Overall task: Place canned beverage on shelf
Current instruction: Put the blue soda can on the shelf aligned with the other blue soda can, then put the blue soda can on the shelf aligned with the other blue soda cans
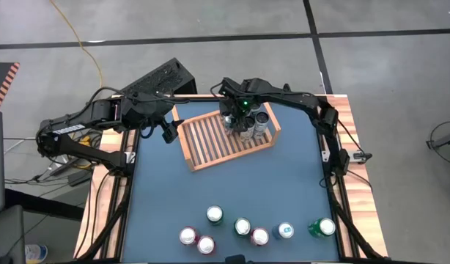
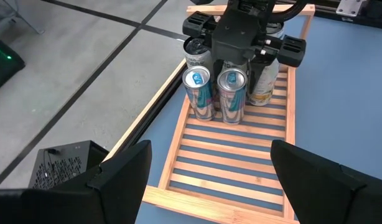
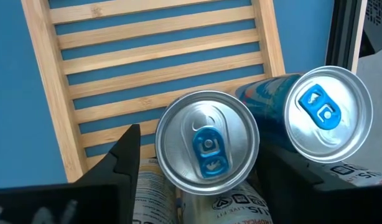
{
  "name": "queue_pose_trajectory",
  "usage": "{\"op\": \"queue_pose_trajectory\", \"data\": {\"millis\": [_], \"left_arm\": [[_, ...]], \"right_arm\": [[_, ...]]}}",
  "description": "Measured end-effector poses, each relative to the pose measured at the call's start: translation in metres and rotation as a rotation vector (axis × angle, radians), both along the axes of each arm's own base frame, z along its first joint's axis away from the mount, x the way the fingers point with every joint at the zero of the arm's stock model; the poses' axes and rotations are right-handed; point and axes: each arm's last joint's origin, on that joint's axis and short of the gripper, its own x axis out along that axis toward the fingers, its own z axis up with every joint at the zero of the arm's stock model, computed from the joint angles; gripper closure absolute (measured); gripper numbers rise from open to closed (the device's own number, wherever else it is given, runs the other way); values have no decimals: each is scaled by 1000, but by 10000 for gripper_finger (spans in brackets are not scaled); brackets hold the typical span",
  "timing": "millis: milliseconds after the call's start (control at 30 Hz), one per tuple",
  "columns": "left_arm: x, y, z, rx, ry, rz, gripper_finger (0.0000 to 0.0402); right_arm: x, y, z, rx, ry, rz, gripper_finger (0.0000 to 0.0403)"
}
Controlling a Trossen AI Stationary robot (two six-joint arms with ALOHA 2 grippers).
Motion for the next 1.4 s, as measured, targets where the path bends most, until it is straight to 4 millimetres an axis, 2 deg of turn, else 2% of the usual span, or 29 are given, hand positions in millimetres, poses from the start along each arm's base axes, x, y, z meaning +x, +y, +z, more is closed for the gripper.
{"op": "queue_pose_trajectory", "data": {"millis": [267, 367, 667, 833, 900, 1033, 1133, 1233, 1400], "left_arm": [[0, 0, 0, 0, 0, 0, 85], [0, 0, 0, 0, 0, 0, 85], [0, 0, 0, 5, 1, 4, 85], [0, 0, 0, 9, 4, 1, 85], [0, 0, 0, 18, 12, -9, 85], [0, -1, 0, 21, 25, -53, 85], [2, -3, 0, -1, 35, -158, 85], [2, -5, -1, 0, 48, -221, 85], [2, -5, -1, 25, 66, -249, 85]], "right_arm": [[-1, 1, 1, 5, 10, -1, 173], [-2, 1, 7, 5, 12, -1, 173], [-2, -1, 37, -55, -48, -14, 173], [-10, 7, 71, -70, -40, 31, 173], [-15, 19, 88, -63, -37, 61, 173], [-37, 51, 132, 2, -169, 77, 173], [-68, 80, 165, 49, -215, 40, 173], [-85, 108, 179, 148, -219, -50, 173], [-100, 161, 190, 280, -202, -158, 173]]}}
